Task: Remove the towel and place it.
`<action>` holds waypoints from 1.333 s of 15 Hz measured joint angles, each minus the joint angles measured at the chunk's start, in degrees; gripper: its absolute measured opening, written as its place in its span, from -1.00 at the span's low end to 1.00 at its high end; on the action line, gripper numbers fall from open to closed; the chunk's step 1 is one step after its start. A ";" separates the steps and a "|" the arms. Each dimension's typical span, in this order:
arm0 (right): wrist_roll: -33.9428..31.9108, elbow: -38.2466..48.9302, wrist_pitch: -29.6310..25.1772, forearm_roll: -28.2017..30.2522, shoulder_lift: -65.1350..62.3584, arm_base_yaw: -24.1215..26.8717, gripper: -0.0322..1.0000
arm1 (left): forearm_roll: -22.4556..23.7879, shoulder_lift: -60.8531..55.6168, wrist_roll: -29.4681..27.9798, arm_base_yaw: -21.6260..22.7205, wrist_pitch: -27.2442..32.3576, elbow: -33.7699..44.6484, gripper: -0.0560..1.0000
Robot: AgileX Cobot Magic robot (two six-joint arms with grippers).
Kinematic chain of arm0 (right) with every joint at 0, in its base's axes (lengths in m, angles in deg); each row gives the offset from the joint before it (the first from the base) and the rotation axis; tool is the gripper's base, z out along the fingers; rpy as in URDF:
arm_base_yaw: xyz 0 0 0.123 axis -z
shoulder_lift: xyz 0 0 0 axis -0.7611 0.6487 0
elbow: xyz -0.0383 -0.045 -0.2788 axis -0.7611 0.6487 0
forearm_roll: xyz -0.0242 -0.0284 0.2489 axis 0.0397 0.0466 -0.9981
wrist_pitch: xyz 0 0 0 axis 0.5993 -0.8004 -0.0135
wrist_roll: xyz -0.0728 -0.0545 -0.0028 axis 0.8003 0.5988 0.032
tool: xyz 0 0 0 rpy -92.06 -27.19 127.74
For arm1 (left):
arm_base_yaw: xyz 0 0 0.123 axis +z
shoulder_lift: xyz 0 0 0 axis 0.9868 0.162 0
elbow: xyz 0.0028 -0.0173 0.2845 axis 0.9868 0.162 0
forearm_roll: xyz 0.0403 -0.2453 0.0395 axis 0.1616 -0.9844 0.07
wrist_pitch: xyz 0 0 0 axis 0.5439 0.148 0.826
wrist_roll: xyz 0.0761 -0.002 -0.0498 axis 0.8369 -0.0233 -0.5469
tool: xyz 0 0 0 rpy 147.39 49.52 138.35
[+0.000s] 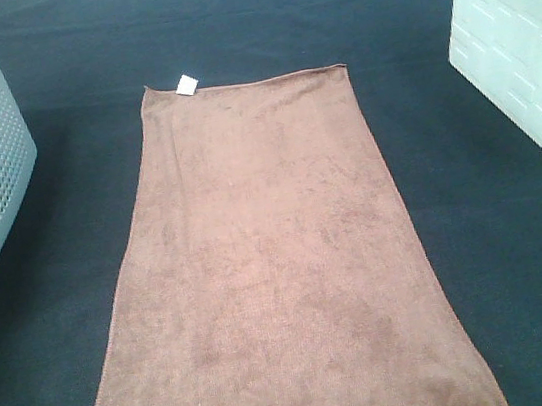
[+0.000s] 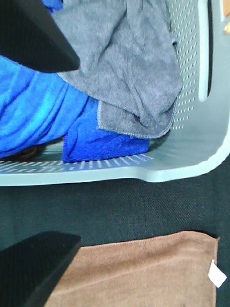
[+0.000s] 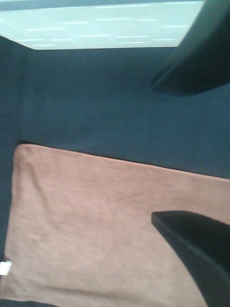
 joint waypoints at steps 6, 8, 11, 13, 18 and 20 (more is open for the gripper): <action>-2.06 29.91 -2.23 1.43 -30.08 0.00 0.25 | 1.72 -32.03 -1.89 0.00 -4.87 40.57 0.69; -2.98 40.51 -2.69 1.43 -43.03 0.00 0.25 | 1.89 -46.64 -2.69 0.00 -6.13 51.05 0.69; -3.04 51.17 -2.81 1.78 -60.68 0.00 0.25 | 2.35 -65.03 -3.84 0.00 -6.25 61.54 0.69; -3.09 55.75 -2.81 1.83 -71.85 0.00 0.25 | 3.44 -79.18 -4.01 0.00 -6.30 67.15 0.69; -3.09 63.08 -2.86 1.83 -91.04 0.00 0.25 | 2.75 -96.54 -4.13 0.00 -3.72 72.14 0.69; -2.92 65.72 -2.86 1.83 -96.72 0.00 0.25 | 3.55 -103.19 -3.95 0.00 -0.86 74.20 0.69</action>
